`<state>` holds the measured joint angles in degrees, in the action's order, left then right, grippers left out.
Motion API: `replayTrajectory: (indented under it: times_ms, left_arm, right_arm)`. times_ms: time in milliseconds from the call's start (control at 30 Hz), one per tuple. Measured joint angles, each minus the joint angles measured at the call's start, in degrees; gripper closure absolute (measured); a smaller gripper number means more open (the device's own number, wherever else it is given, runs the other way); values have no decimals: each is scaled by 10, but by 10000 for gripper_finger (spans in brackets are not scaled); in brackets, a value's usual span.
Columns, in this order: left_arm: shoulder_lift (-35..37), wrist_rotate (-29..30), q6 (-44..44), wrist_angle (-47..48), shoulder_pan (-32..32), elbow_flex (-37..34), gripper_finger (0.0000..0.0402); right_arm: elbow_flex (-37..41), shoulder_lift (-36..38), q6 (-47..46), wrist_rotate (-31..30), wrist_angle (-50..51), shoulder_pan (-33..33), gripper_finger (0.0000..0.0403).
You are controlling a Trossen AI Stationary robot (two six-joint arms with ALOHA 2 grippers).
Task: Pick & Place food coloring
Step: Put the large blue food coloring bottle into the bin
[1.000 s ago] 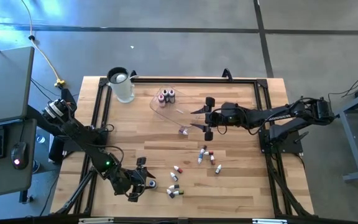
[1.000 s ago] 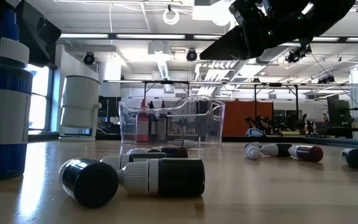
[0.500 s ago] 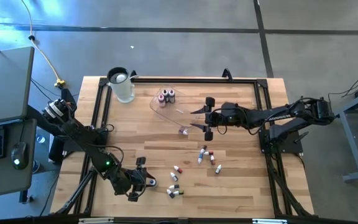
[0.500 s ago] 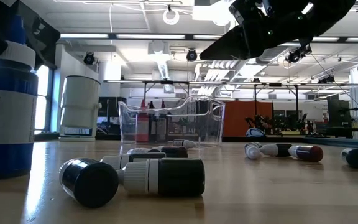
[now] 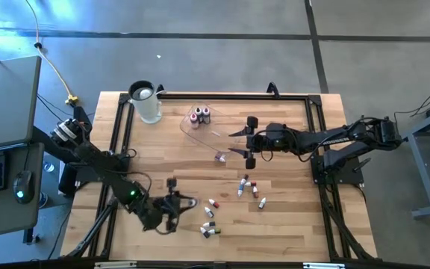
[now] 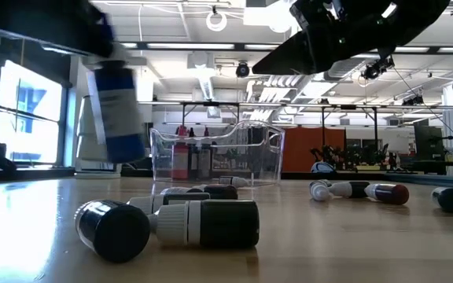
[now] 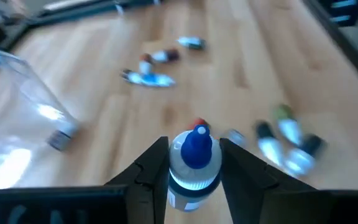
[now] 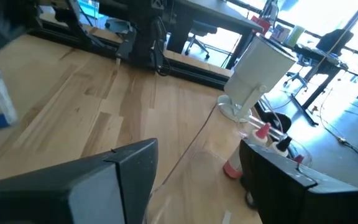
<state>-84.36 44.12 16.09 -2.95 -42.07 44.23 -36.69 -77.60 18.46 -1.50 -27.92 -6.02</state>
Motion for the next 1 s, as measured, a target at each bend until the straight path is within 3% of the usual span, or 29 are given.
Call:
replayTrajectory:
  times_ms: [133, 367, 500, 600, 767, 1000]
  left_arm:
    - [6, -7, -46, 11, 82, 34, 296]
    - [20, -9, -40, 64, 245, 123, 297]
    - [27, -9, -42, 63, 293, 169, 297]
    - [38, 18, -30, 114, 323, 185, 297]
    - [42, -10, 71, 201, 391, 166, 297]
    - [35, -52, 166, 183, 473, 73, 297]
  right_arm:
    - [0, 0, 0, 0, -5, 0, 185]
    - [0, 0, 0, 0, -3, 0, 185]
    - [0, 0, -4, 0, -2, 0, 186]
    - [0, 0, -5, 0, 4, 0, 187]
    - [0, 0, -5, 0, 23, 0, 187]
    - [0, 0, -5, 0, 21, 0, 186]
